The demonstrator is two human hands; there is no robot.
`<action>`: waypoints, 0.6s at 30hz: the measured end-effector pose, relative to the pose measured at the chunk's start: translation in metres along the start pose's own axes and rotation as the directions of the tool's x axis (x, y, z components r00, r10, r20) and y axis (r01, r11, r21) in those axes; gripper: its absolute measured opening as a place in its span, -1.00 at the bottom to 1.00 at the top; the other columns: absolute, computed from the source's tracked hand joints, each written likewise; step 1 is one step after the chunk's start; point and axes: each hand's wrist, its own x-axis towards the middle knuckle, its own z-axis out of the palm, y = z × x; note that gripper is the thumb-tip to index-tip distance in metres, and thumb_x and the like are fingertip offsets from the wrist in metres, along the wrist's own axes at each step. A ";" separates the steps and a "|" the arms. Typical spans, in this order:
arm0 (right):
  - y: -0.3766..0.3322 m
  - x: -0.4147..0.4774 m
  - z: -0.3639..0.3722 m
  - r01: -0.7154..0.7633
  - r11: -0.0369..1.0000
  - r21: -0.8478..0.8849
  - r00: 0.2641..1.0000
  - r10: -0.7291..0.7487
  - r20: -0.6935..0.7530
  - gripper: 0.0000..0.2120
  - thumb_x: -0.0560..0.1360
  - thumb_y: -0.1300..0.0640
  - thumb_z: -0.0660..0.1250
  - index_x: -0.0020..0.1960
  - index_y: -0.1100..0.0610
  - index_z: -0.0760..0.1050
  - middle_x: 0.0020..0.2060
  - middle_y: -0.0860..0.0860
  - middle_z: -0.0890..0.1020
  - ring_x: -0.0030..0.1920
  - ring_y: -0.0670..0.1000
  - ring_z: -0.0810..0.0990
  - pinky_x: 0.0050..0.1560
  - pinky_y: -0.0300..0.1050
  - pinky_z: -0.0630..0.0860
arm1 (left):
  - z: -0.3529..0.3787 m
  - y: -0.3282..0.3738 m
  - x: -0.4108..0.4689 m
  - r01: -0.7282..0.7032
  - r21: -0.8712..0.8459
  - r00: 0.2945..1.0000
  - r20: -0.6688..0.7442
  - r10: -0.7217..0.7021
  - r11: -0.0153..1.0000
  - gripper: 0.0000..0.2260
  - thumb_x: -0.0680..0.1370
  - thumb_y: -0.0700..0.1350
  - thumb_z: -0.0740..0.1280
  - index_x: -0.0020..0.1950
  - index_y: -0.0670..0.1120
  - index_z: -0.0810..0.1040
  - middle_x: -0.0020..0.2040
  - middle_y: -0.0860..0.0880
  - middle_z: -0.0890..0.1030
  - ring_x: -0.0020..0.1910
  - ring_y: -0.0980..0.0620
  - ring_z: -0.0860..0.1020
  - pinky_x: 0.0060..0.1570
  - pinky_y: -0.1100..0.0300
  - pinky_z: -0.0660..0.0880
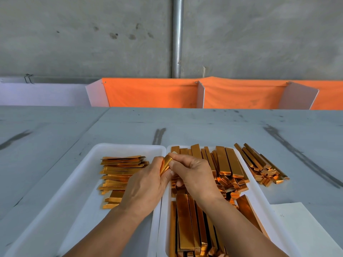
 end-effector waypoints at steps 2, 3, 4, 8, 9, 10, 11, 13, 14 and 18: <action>0.001 0.000 0.001 0.008 1.000 -0.004 1.000 -0.008 -0.010 -0.80 0.56 0.16 0.40 0.15 -0.02 0.66 -0.18 -0.01 0.72 -0.49 -0.14 0.52 -0.38 -0.32 0.50 | 0.000 0.000 0.000 -0.001 0.001 1.000 -0.002 0.001 1.000 -0.50 0.47 0.33 -0.08 0.25 0.09 0.29 -0.28 0.16 0.44 -0.35 0.21 0.48 -0.46 0.40 0.27; 0.001 0.000 0.001 0.008 1.000 -0.005 1.000 -0.008 -0.019 -0.80 0.55 0.15 0.40 0.14 -0.02 0.66 -0.18 -0.02 0.73 -0.49 -0.13 0.52 -0.39 -0.32 0.50 | 0.000 0.000 0.000 -0.001 0.003 1.000 -0.005 0.001 1.000 -0.50 0.47 0.33 -0.09 0.25 0.09 0.29 -0.27 0.16 0.44 -0.36 0.21 0.48 -0.46 0.40 0.26; 0.001 0.000 0.001 0.007 1.000 -0.003 1.000 -0.007 -0.026 -0.81 0.54 0.15 0.41 0.13 -0.03 0.66 -0.16 -0.04 0.73 -0.49 -0.13 0.52 -0.39 -0.32 0.50 | 0.000 0.000 0.000 -0.001 0.004 1.000 -0.007 0.001 1.000 -0.49 0.46 0.34 -0.09 0.25 0.09 0.29 -0.27 0.16 0.44 -0.36 0.21 0.48 -0.46 0.40 0.26; 0.000 0.000 0.000 -0.003 1.000 -0.003 1.000 0.003 -0.008 -0.82 0.55 0.14 0.41 0.12 0.00 0.68 -0.18 0.01 0.72 -0.48 -0.14 0.52 -0.38 -0.33 0.50 | 0.000 0.000 0.000 -0.006 0.008 1.000 -0.003 0.006 1.000 -0.48 0.48 0.33 -0.09 0.27 0.07 0.30 -0.26 0.16 0.44 -0.35 0.20 0.48 -0.45 0.40 0.27; 0.000 0.000 0.000 -0.005 1.000 -0.005 1.000 0.005 0.000 -0.83 0.55 0.14 0.40 0.11 0.01 0.68 -0.18 0.03 0.72 -0.48 -0.14 0.51 -0.38 -0.33 0.50 | -0.001 0.000 0.000 -0.009 0.003 1.000 0.001 0.009 1.000 -0.48 0.48 0.33 -0.09 0.27 0.07 0.30 -0.26 0.16 0.43 -0.35 0.20 0.48 -0.45 0.40 0.27; 0.000 0.000 -0.001 -0.005 1.000 -0.009 1.000 0.005 0.006 -0.84 0.55 0.14 0.40 0.11 0.02 0.68 -0.19 0.05 0.72 -0.48 -0.13 0.51 -0.38 -0.32 0.50 | -0.001 0.000 0.000 -0.012 -0.002 1.000 0.004 0.012 1.000 -0.47 0.47 0.33 -0.09 0.27 0.07 0.30 -0.26 0.16 0.43 -0.35 0.20 0.48 -0.45 0.39 0.27; 0.000 0.000 -0.001 -0.002 1.000 -0.016 1.000 0.002 0.013 -0.84 0.56 0.14 0.39 0.11 0.03 0.68 -0.19 0.06 0.72 -0.47 -0.13 0.51 -0.38 -0.32 0.50 | -0.001 0.000 -0.001 -0.015 -0.005 1.000 0.006 0.015 1.000 -0.46 0.47 0.33 -0.10 0.27 0.06 0.30 -0.26 0.15 0.43 -0.34 0.20 0.48 -0.45 0.39 0.27; -0.002 -0.001 -0.002 0.011 1.000 -0.023 1.000 -0.010 0.027 -0.84 0.57 0.13 0.38 0.12 0.01 0.67 -0.19 0.07 0.71 -0.47 -0.11 0.52 -0.38 -0.31 0.50 | -0.002 0.001 -0.001 -0.015 -0.015 1.000 0.006 0.015 1.000 -0.46 0.47 0.34 -0.10 0.28 0.07 0.30 -0.25 0.15 0.44 -0.33 0.19 0.49 -0.43 0.39 0.28; -0.003 -0.001 -0.002 0.018 1.000 -0.010 0.999 -0.018 0.030 -0.83 0.57 0.13 0.37 0.13 -0.02 0.65 -0.19 0.07 0.70 -0.47 -0.10 0.52 -0.39 -0.29 0.51 | -0.002 0.002 -0.001 -0.015 -0.023 1.000 0.007 0.015 1.000 -0.47 0.47 0.34 -0.10 0.27 0.07 0.30 -0.25 0.15 0.44 -0.32 0.18 0.49 -0.43 0.39 0.27; -0.010 0.000 -0.004 0.005 0.995 0.105 1.000 -0.002 -0.028 -0.83 0.65 0.08 0.23 0.17 -0.08 0.54 -0.30 0.05 0.68 -0.49 -0.03 0.53 -0.40 -0.22 0.55 | -0.005 0.003 -0.001 -0.022 -0.040 1.000 0.007 0.022 0.999 -0.45 0.43 0.42 -0.14 0.18 0.10 0.29 -0.28 0.14 0.46 -0.34 0.20 0.48 -0.44 0.38 0.24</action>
